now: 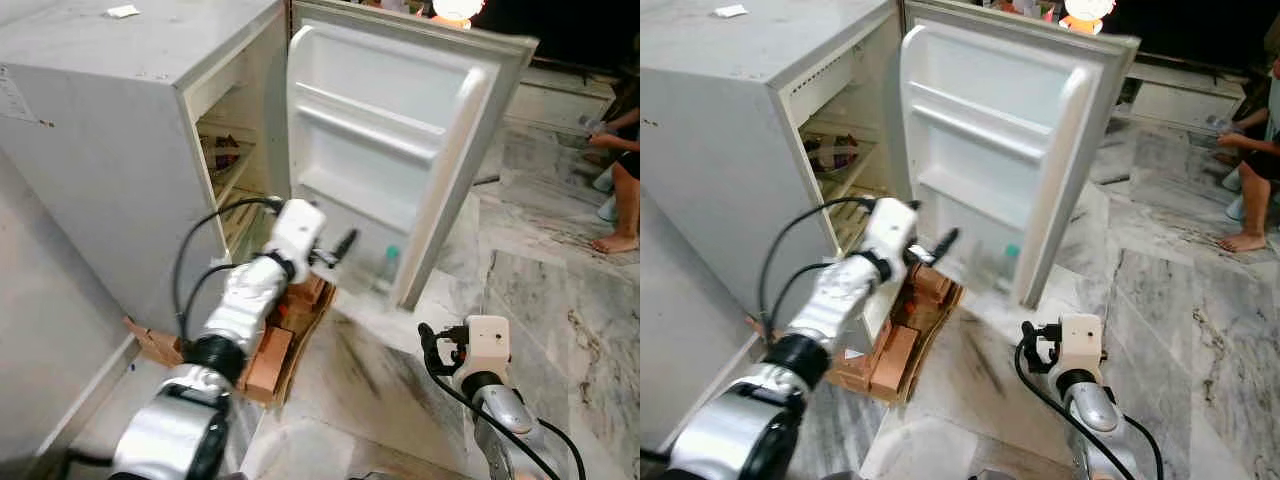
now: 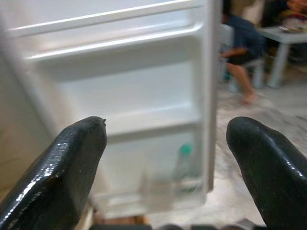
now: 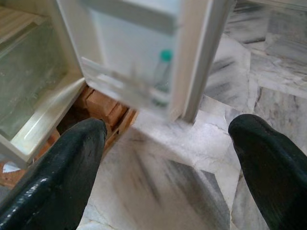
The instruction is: Restocking fridge
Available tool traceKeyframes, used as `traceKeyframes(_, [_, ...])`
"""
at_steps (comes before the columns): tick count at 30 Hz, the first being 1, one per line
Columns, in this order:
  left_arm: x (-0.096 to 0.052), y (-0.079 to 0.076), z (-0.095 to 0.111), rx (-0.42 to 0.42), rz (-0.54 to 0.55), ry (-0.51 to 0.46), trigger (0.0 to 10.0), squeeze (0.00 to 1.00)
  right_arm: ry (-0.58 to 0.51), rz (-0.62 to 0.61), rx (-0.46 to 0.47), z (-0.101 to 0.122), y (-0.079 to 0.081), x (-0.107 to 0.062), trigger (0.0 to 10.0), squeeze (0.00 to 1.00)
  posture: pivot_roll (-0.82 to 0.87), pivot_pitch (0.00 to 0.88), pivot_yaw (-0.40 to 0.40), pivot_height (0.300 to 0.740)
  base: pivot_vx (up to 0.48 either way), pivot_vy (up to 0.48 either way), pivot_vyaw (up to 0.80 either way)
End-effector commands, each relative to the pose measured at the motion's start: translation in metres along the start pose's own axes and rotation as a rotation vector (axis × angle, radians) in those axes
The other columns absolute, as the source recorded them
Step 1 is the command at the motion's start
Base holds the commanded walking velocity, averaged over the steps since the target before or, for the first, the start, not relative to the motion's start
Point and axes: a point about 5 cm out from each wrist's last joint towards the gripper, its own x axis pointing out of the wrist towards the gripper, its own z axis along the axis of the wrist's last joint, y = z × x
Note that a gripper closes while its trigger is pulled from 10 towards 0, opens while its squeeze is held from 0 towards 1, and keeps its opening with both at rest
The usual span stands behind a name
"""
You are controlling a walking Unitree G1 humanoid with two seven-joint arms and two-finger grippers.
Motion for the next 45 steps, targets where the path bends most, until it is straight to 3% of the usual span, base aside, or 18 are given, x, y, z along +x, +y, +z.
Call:
traceKeyframes(1, [-0.002, 0.002, 0.001, -0.013, 0.003, -0.001, 10.0, 0.0, -0.001, 0.013, -0.007, 0.001, 0.003, 0.003, 10.0, 0.0, -0.01, 0.0, -0.029, 0.74, 0.0, 0.0, 0.0])
traceKeyframes(5, [-0.041, 0.032, -0.023, -0.016, 0.158, 0.04, 10.0, 0.0, -0.028, 0.014, 0.003, 0.008, 0.005, 0.007, 10.0, 0.0, 0.0, 0.0, -0.028, 0.74, 0.0, -0.068, 0.0])
traceKeyframes(8, [-0.067, 0.045, -0.037, -0.045, 0.274, 0.071, 10.0, 0.0, -0.049, 0.013, 0.003, 0.014, 0.006, 0.009, 10.0, 0.0, 0.0, 0.0, -0.031, 0.74, 0.0, -0.284, 0.0])
traceKeyframes(13, [-0.099, 0.051, -0.047, -0.028, 0.357, 0.104, 10.0, 0.0, -0.056, 0.014, 0.006, 0.016, 0.007, 0.012, 10.0, 0.0, 0.02, 0.0, -0.034, 0.74, 0.0, -0.283, 0.0])
traceKeyframes(18, [-0.12, 0.051, -0.05, -0.013, 0.438, 0.124, 10.0, 0.0, -0.074, 0.092, -0.108, 0.017, 0.019, 0.011, 10.0, 0.0, 0.05, 0.0, -0.041, 0.74, 0.102, -0.318, 0.0])
traceKeyframes(25, [-0.127, 0.046, -0.043, -0.012, 0.451, 0.119, 10.0, 0.0, -0.099, 0.077, -0.083, 0.025, 0.021, 0.015, 10.0, 0.0, 0.05, 0.003, -0.031, 0.74, 0.281, -0.367, -0.31])
traceKeyframes(30, [-0.134, 0.039, -0.051, -0.025, 0.459, 0.157, 10.0, 0.0, -0.104, 0.066, -0.072, 0.024, 0.022, 0.016, 10.0, 0.0, 0.03, 0.001, -0.038, 0.74, 0.331, -0.343, -0.68])
traceKeyframes(36, [-0.119, 0.044, -0.043, -0.013, 0.453, 0.148, 10.0, 0.0, -0.117, 0.064, -0.08, 0.03, 0.022, 0.021, 10.0, 0.0, 0.02, 0.0, -0.038, 0.74, 0.396, -0.265, -0.8])
traceKeyframes(45, [-0.111, 0.043, -0.042, -0.012, 0.437, 0.147, 10.0, 0.0, -0.14, 0.037, -0.079, 0.036, 0.017, 0.026, 10.0, 0.0, 0.01, 0.0, -0.033, 0.74, 0.418, -0.11, -0.8])
